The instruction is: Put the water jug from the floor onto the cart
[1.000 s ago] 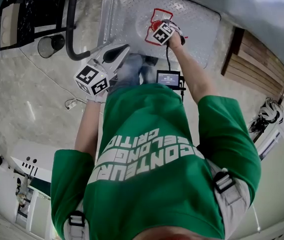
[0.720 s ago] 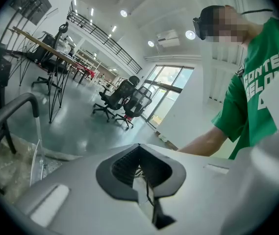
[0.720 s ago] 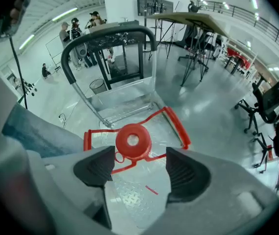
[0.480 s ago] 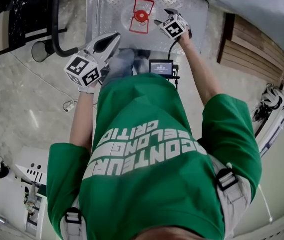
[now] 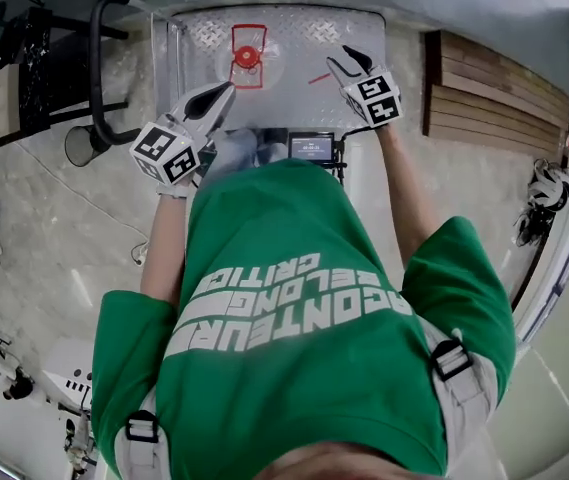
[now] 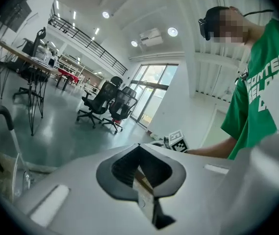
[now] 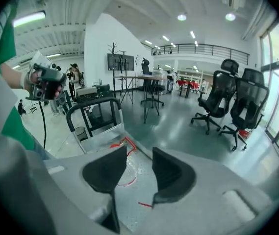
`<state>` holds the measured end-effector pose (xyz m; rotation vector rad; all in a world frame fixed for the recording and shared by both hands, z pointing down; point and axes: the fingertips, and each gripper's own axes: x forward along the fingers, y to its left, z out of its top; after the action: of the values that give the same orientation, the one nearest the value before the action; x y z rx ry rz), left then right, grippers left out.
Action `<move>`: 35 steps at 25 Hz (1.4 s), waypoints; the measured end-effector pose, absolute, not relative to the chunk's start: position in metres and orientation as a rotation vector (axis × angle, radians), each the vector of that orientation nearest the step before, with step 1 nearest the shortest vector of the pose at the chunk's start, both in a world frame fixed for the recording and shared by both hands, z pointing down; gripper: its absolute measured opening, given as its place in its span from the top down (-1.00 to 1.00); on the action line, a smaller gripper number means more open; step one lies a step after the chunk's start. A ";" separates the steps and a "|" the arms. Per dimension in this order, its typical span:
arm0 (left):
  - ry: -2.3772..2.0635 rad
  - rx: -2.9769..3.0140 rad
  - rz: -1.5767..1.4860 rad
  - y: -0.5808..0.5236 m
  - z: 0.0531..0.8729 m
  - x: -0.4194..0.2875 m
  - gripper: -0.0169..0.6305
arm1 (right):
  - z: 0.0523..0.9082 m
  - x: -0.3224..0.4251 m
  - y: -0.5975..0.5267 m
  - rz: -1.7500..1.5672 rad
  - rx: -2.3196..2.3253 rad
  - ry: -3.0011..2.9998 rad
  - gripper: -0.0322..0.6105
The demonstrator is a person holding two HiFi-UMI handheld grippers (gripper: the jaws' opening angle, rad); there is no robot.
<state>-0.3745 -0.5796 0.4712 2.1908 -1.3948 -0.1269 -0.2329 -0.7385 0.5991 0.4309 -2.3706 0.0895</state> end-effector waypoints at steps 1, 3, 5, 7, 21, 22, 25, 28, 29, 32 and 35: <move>-1.390 2.200 -0.126 -0.581 0.468 -0.368 0.90 | 0.586 -0.226 -0.737 0.080 0.444 -2.394 0.45; -1.378 2.231 -0.125 -0.589 0.462 -0.356 0.90 | 0.561 -0.214 -0.737 0.064 0.469 -2.436 0.60; -1.358 2.264 -0.119 -0.596 0.458 -0.343 0.90 | 0.541 -0.200 -0.736 0.042 0.494 -2.472 0.77; -1.337 2.293 -0.105 -0.599 0.454 -0.331 0.90 | 0.523 -0.190 -0.731 0.023 0.500 -2.506 0.92; -1.430 2.380 -0.151 -0.625 0.415 -0.325 0.90 | 0.423 -0.168 -0.714 0.001 0.650 -2.714 0.92; -1.433 2.384 -0.154 -0.627 0.414 -0.324 0.90 | 0.417 -0.169 -0.714 0.005 0.656 -2.729 0.92; -1.444 2.391 -0.161 -0.626 0.413 -0.324 0.90 | 0.415 -0.176 -0.709 0.011 0.653 -2.740 0.92; -1.443 2.386 -0.166 -0.621 0.414 -0.320 0.90 | 0.418 -0.178 -0.700 0.018 0.642 -2.735 0.92; -1.439 2.385 -0.165 -0.619 0.415 -0.319 0.90 | 0.419 -0.179 -0.698 0.021 0.639 -2.736 0.92; -1.434 2.381 -0.163 -0.619 0.418 -0.319 0.90 | 0.422 -0.184 -0.696 0.029 0.625 -2.739 0.92; -1.435 2.373 -0.166 -0.621 0.420 -0.322 0.90 | 0.427 -0.190 -0.696 0.039 0.610 -2.734 0.92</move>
<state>-0.3216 -0.6209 0.4201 2.3731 -1.4350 -0.1662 -0.1899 -0.6963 0.4267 0.6098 -2.7341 0.0389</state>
